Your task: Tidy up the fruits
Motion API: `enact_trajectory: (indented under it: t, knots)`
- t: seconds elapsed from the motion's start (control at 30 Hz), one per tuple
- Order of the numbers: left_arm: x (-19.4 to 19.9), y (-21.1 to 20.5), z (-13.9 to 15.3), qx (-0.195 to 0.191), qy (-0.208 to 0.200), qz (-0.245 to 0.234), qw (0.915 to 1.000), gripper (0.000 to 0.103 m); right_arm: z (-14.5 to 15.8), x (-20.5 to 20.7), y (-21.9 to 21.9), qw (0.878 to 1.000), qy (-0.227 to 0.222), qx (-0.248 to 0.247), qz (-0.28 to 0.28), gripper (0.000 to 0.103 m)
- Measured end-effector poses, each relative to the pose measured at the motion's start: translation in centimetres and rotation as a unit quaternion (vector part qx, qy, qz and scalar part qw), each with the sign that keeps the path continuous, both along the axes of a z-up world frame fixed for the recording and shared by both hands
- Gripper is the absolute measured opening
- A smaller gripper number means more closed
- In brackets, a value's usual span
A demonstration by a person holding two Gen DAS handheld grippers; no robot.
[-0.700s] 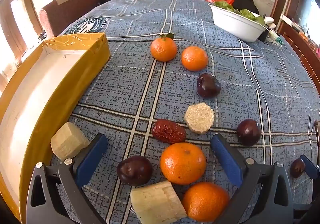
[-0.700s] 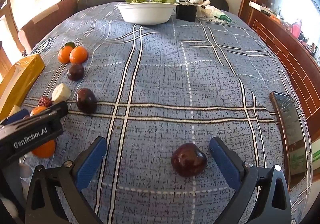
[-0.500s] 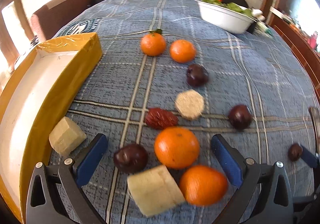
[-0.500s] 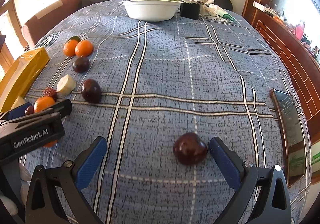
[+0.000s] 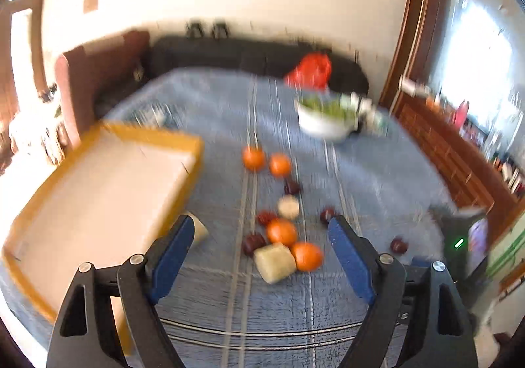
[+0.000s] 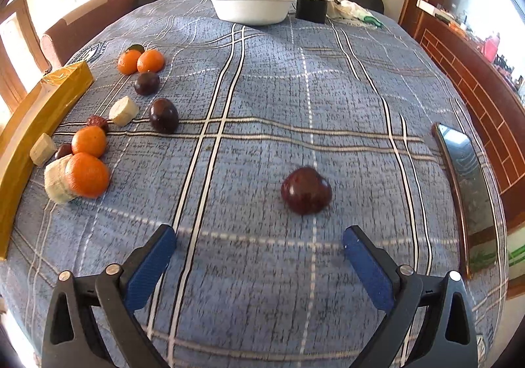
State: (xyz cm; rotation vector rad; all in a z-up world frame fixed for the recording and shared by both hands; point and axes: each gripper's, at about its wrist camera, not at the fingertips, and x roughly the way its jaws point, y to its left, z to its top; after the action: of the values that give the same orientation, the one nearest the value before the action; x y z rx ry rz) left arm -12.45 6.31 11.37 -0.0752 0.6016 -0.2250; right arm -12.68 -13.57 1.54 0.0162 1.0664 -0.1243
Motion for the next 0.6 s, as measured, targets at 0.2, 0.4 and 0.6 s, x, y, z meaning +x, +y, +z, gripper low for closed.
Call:
enact_trajectory:
  t: [0.2, 0.4, 0.6]
  knots:
    - [-3.4, 5.8, 7.7, -0.08, -0.035, 0.005, 0.9962, 0.084, 5.9, -3.4, 0.2, 0.997, -0.082, -0.001, -0.001, 0.088]
    - [-7.1, 9.5, 16.7, -0.08, -0.121, 0.004, 0.9894, 0.087, 19.7, -6.5, 0.2, 0.972, -0.232, -0.048, 0.004, 0.089]
    - [-7.0, 11.4, 24.3, -0.044, -0.198, 0.053, 0.9778, 0.103, 33.1, -6.0, 1.3, 0.937, -0.344, -0.051, 0.023, 0.095]
